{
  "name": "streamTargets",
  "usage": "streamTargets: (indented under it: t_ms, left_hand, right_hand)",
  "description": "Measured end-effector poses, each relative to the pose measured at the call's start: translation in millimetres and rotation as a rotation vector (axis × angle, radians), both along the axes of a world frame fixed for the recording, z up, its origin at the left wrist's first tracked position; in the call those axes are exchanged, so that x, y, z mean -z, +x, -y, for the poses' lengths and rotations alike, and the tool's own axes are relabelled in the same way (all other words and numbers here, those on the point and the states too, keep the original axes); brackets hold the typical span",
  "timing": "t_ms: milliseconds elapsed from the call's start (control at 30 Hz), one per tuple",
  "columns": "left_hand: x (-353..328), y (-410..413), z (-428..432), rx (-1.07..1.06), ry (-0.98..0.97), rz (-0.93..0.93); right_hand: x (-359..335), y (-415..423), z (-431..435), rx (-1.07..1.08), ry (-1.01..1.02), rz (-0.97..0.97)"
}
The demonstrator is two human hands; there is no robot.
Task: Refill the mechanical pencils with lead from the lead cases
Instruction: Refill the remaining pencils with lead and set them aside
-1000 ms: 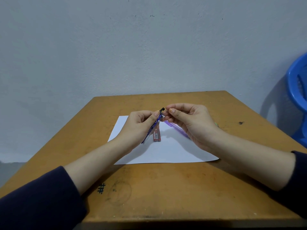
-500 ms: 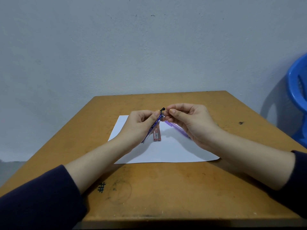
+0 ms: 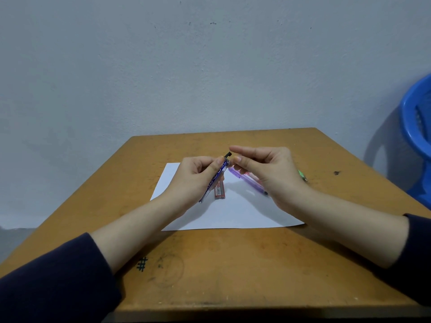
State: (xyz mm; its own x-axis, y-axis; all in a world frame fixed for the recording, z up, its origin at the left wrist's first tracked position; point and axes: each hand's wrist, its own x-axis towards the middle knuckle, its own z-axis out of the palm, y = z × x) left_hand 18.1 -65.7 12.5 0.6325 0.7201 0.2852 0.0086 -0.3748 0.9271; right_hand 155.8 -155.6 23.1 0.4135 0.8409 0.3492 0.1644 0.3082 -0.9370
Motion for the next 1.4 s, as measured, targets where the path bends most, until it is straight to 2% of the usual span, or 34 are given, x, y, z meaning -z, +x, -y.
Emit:
streamTargets:
  t_ms: [167, 467, 833, 1200, 1400]
  left_hand:
    - [-1.6, 1.2, 2.9, 0.013, -0.033, 0.100]
    - [-3.6, -0.4, 6.4, -0.019, -0.043, 0.176]
    - [2.5, 1.6, 12.4, -0.095, 0.022, 0.209]
    - [13.8, 6.3, 15.2, -0.168, -0.024, 0.200]
    - [10.6, 7.3, 7.9, -0.205, -0.067, 0.208]
  right_hand:
    - [2.7, 1.5, -1.9, 0.042, -0.012, -0.031]
    - [4.6, 0.6, -2.7, 0.044, 0.052, 0.031]
    - [7.0, 5.1, -5.3, 0.024, 0.100, 0.097]
    - [19.0, 6.3, -11.1, 0.048, 0.152, 0.248]
    - [16.0, 7.2, -12.7, 0.020, 0.110, 0.210]
